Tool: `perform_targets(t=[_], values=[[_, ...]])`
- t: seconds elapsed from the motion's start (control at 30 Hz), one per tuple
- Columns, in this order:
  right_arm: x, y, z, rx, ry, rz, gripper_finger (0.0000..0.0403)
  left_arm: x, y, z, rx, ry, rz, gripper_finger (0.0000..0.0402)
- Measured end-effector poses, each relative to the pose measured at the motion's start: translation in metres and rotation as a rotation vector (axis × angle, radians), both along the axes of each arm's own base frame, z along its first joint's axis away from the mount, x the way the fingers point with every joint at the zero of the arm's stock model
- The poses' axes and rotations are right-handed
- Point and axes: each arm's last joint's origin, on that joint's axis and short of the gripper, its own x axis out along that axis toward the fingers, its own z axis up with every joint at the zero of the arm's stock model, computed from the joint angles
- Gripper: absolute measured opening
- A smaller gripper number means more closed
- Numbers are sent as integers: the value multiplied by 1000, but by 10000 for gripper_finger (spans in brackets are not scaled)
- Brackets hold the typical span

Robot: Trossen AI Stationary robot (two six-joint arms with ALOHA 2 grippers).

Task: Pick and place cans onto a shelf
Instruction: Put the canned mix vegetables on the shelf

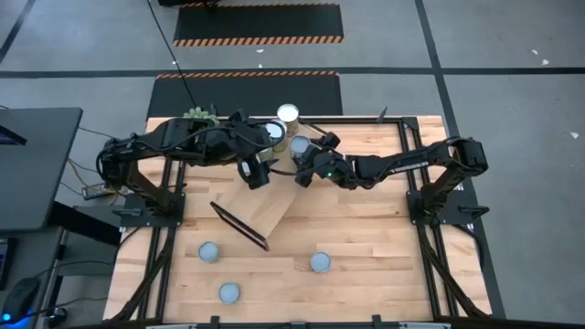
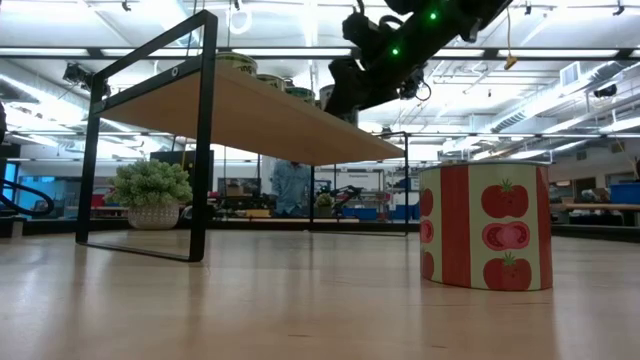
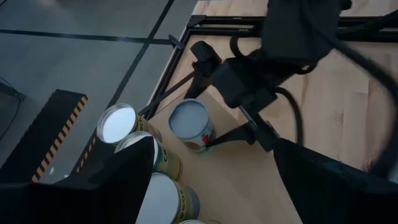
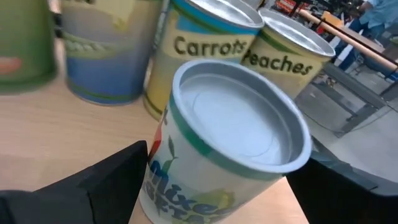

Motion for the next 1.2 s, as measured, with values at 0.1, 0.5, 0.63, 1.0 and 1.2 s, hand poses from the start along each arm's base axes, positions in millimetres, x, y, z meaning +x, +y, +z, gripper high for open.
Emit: perform_targets(t=[0.1, 0.5, 0.63, 1.0, 1.2], values=[[-2, -6, 0, 0, 22, 3, 371, 0, 0, 0, -4, 0, -4, 334], [-3, -20, 0, -32, 64, -4, 371, 0, 0, 0, -5, 2, -4, 334], [-5, -20, 2, -33, 62, -4, 371, 0, 0, 0, -5, 2, -5, 334], [-18, -32, 12, 15, 58, -18, 374, 0, -1, -1, -18, 5, -19, 334], [-19, -37, 13, 16, 62, -27, 383, 0, -1, -1, -18, 5, -20, 334]])
